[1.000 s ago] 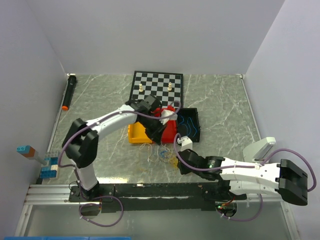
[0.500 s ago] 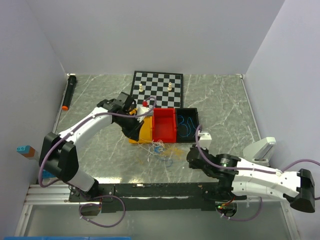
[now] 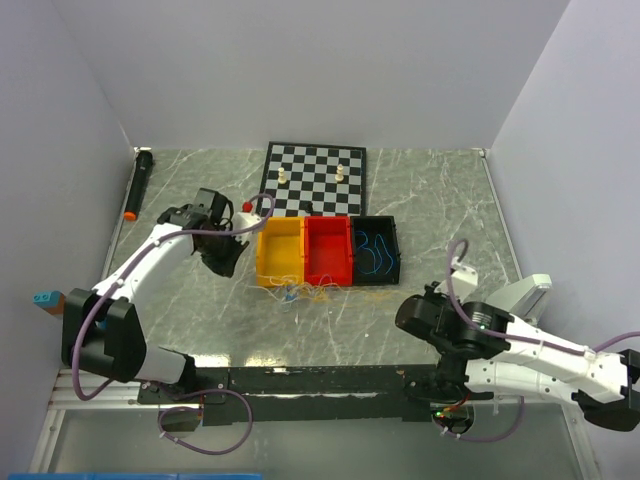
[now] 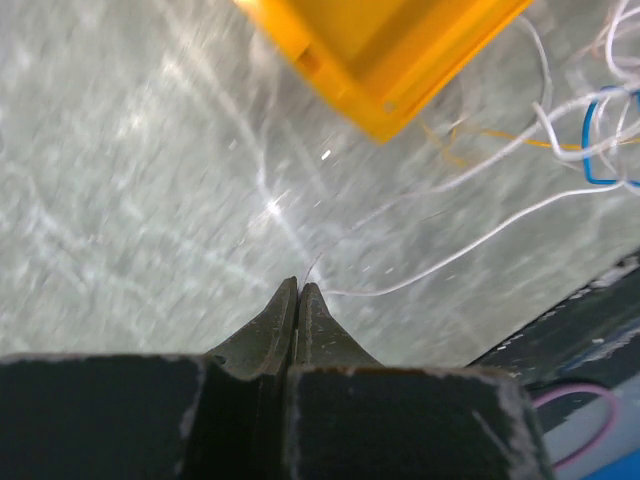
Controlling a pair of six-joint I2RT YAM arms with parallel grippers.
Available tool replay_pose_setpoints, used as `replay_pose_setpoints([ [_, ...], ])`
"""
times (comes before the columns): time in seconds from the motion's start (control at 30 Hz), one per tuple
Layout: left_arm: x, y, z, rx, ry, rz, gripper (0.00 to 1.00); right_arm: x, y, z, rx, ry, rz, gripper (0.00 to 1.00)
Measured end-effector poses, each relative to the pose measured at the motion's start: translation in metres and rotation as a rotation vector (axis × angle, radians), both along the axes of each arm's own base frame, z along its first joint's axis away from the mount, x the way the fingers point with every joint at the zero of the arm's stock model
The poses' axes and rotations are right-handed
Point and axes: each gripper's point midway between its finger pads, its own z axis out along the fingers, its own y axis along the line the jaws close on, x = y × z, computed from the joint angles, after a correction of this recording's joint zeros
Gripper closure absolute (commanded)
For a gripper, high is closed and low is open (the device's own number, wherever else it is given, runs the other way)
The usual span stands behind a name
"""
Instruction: Untangle the cables
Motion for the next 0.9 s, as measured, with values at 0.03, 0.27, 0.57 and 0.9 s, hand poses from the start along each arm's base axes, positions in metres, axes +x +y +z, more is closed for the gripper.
replay_pose_setpoints([
  [0.03,-0.001,0.004,-0.002,0.018,-0.002,0.004,0.99,0.000,-0.002,0.002,0.005,-0.006,-0.014,1.00],
  [0.27,-0.002,0.014,0.001,0.059,-0.027,0.003,0.99,0.001,-0.013,0.008,0.017,-0.025,-0.071,1.00],
  [0.57,-0.018,0.059,-0.038,0.276,-0.025,-0.001,0.99,0.016,-0.010,0.095,0.239,-0.197,-0.115,1.00],
  [0.9,-0.031,0.089,-0.067,0.420,-0.014,-0.032,0.99,0.023,-0.066,0.180,0.286,-0.455,-0.181,1.00],
])
